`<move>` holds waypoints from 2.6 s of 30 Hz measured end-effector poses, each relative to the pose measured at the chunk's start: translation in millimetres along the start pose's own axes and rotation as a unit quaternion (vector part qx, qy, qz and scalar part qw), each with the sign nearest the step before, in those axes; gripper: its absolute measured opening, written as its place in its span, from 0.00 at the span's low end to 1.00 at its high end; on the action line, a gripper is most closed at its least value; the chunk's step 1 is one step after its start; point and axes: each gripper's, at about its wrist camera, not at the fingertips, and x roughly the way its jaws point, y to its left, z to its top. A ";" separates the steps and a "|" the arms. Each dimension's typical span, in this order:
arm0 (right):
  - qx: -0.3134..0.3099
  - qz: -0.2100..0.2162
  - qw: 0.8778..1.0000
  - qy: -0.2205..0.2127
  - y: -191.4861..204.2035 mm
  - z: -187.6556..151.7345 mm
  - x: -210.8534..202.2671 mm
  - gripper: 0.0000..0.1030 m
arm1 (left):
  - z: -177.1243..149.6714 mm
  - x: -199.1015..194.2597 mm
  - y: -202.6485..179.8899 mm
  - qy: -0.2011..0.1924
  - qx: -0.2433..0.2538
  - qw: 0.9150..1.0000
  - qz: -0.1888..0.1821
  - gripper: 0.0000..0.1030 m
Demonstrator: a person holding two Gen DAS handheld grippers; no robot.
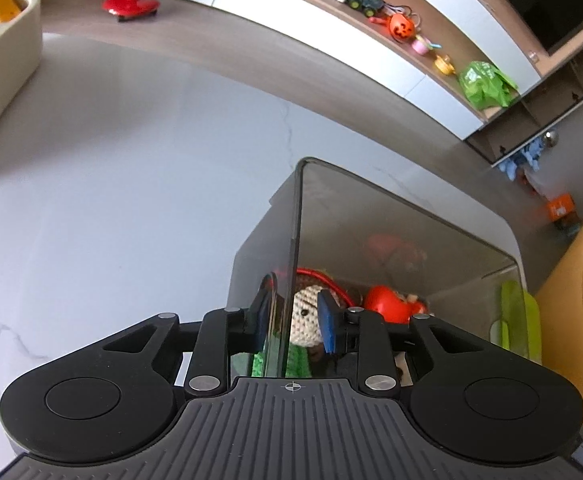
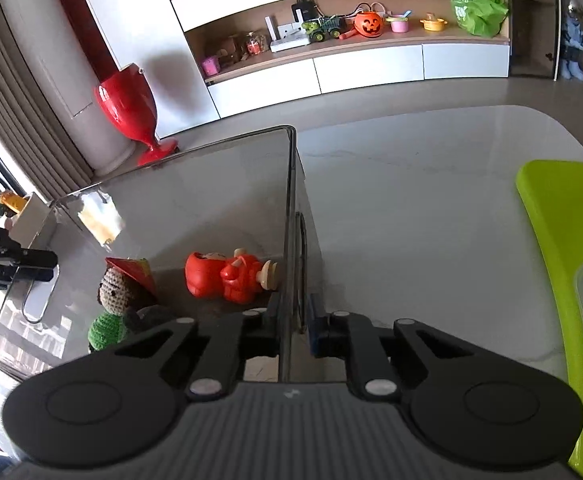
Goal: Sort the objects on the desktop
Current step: 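Lift the right gripper out of the bin, then grasp the edge of the lime-green lid with the left gripper, then grasp the lid's opposite edge with the right gripper while the left gripper holds it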
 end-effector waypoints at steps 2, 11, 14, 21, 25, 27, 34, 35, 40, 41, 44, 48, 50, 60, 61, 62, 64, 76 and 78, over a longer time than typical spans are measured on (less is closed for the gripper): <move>-0.007 -0.004 1.000 -0.003 -0.9 -2.4 -1.2 0.12 | -3.9 -1.5 -2.2 -0.002 0.001 1.000 0.001 0.29; -0.016 -0.026 0.998 -0.063 -1.6 -9.8 -40.1 0.45 | -21.3 -37.7 2.5 -0.078 -0.041 0.994 0.071 0.66; 0.005 -0.024 0.995 -0.099 -21.7 -18.0 -76.6 0.54 | -41.6 -70.9 -11.0 -0.147 -0.040 0.986 0.075 0.76; 0.172 0.000 0.971 -0.169 -126.4 -80.2 -157.1 0.65 | -126.9 -125.4 -121.9 -0.265 0.086 0.959 -0.051 0.91; 0.298 0.019 0.938 -0.174 -201.1 -131.3 -193.0 0.66 | -179.3 -110.0 -197.3 -0.227 0.172 0.945 -0.158 0.95; 0.340 0.012 0.925 -0.172 -232.5 -158.8 -207.5 0.66 | -198.5 -82.9 -233.4 -0.161 0.203 0.944 -0.205 0.95; 0.468 -0.045 0.862 -0.191 -316.4 -248.3 -228.9 0.67 | -246.4 47.5 -313.5 0.074 0.204 0.942 -0.255 0.95; 0.486 -0.038 0.853 -0.188 -326.1 -259.4 -224.8 0.67 | -249.6 65.8 -319.7 0.100 0.198 0.940 -0.261 0.95; 0.552 -0.009 0.815 -0.175 -352.6 -290.3 -202.8 0.67 | -259.0 146.8 -326.9 0.187 0.137 0.934 -0.272 0.95; 0.552 0.001 0.813 -0.187 -353.2 -291.8 -201.7 0.67 | -259.6 161.1 -324.2 0.200 0.119 0.932 -0.276 0.95; 0.540 0.008 0.810 -0.229 -352.1 -296.5 -202.3 0.68 | -263.8 197.9 -316.9 0.242 0.072 0.925 -0.284 0.95; 0.540 0.015 0.801 -0.257 -354.7 -310.6 -199.1 0.70 | -276.0 220.9 -310.4 0.255 0.064 0.923 -0.283 0.95; 0.531 0.029 0.805 -0.265 -354.5 -313.0 -197.4 0.70 | -274.2 224.1 -304.7 0.237 0.040 0.922 -0.305 0.95; 0.516 0.057 0.808 -0.278 -337.8 -314.8 -185.0 0.70 | -267.2 246.3 -319.1 0.271 0.026 0.919 -0.286 0.31; 0.520 0.048 0.807 -0.276 -337.8 -318.0 -184.0 0.70 | -269.4 249.4 -317.6 0.284 0.018 0.914 -0.290 0.31; 0.527 0.042 0.804 -0.272 -339.0 -322.3 -182.5 0.70 | -273.2 251.1 -317.4 0.290 0.014 0.911 -0.293 0.30; 0.544 0.033 0.795 -0.269 -344.2 -328.8 -179.7 0.70 | -282.7 253.3 -318.9 0.306 0.006 0.906 -0.292 0.30; 0.586 0.057 0.760 -0.276 -352.4 -328.8 -153.1 0.68 | -304.4 217.7 -327.6 0.300 0.067 0.913 -0.269 0.63; 0.590 0.069 0.756 -0.274 -350.8 -322.2 -148.9 0.68 | -298.5 210.7 -324.3 0.284 0.058 0.914 -0.283 0.75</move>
